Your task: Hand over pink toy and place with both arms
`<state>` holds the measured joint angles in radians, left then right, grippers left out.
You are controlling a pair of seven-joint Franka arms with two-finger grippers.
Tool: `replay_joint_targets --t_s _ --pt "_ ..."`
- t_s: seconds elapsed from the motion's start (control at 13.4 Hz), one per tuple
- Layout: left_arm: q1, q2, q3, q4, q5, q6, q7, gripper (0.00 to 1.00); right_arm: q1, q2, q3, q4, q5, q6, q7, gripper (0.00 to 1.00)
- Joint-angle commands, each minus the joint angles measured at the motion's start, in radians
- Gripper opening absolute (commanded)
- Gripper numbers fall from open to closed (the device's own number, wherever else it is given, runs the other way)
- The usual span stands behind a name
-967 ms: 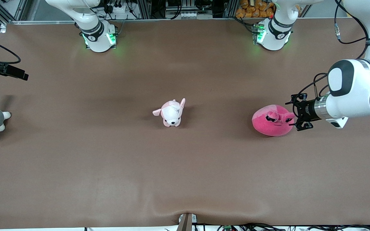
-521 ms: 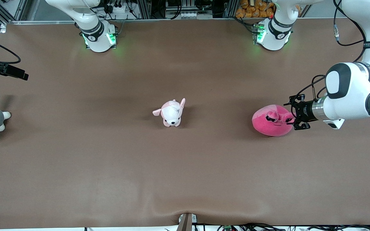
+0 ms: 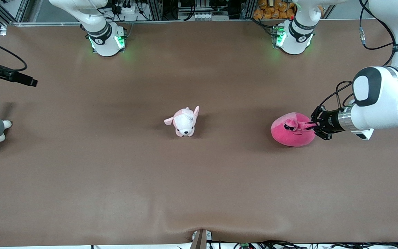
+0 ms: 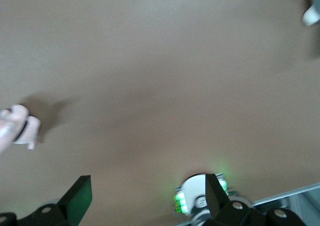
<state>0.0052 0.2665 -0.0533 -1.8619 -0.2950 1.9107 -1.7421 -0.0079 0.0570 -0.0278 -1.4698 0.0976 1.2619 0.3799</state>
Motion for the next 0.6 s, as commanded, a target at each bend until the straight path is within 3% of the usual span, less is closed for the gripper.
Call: replay_joint_targets --t_s 0.0,0.37,0.52 --pt "0.001 -0.02 -0.029 0.062 -0.033 -0.087 -0.048 0.0 0.078 0.007 0.002 0.017 0.081 -0.013 0.245 1.0" --pt "0.004 -0.043 -0.069 0.156 -0.088 -0.196 -0.089 0.0 0.244 0.046 0.002 0.02 0.25 0.08 0.704 1.0" --pt "0.004 -0.067 -0.071 0.188 -0.148 -0.248 -0.106 0.0 0.336 0.078 0.002 0.02 0.319 0.213 0.966 1.0"
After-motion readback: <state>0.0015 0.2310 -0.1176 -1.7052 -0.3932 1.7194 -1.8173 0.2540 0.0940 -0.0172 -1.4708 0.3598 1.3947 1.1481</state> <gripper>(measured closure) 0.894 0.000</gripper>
